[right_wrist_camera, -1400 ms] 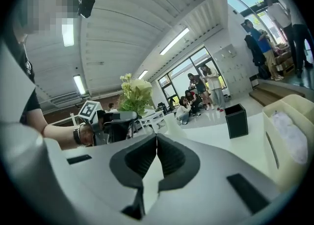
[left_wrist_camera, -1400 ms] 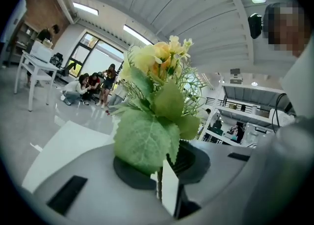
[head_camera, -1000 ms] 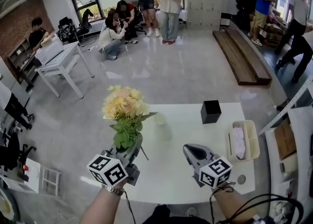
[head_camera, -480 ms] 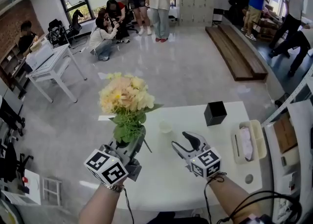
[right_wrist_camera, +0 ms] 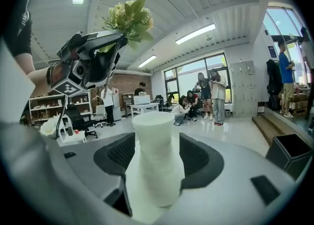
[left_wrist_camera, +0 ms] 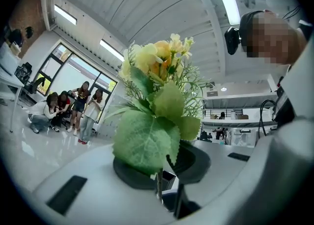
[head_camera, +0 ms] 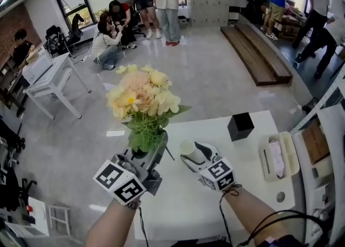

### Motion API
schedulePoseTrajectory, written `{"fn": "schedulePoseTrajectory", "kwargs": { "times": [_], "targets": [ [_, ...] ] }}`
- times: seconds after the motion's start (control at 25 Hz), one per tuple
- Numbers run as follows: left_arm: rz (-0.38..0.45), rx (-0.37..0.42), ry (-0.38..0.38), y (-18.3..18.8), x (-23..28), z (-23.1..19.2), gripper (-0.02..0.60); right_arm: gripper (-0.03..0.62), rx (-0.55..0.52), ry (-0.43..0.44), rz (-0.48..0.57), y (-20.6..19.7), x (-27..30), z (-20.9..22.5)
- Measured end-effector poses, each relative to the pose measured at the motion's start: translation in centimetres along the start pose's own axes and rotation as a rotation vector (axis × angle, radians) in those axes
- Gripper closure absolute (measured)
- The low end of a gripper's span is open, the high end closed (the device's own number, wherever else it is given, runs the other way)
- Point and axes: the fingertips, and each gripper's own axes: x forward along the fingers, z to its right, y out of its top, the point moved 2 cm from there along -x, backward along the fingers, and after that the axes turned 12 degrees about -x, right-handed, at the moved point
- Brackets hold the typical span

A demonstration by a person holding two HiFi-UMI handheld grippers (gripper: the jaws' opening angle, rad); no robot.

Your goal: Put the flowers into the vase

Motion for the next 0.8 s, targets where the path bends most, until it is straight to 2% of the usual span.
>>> {"fn": "schedulePoseTrajectory", "kwargs": {
  "times": [0.12,0.24,0.52,0.8],
  "targets": [
    [-0.003,-0.004,-0.014,-0.3,0.1,-0.6,0.531,0.316,-0.012,0.003,0.0,-0.1,0.7,-0.5],
    [0.0,-0.015,-0.028,-0.7,0.7,-1.2,0.529,0.358,-0.037,0.009,0.01,-0.3,1.0,-0.8],
    [0.035,-0.015,-0.068,-1.2,3.4,-1.5,0.529,0.368,-0.058,0.009,0.023,-0.9,0.8,-0.1],
    [0.035,0.039,-0.069,-3.4,5.6,-1.7,0.529,0.372,-0.054,0.006,0.026,-1.1,0.6,0.3]
  ]
}}
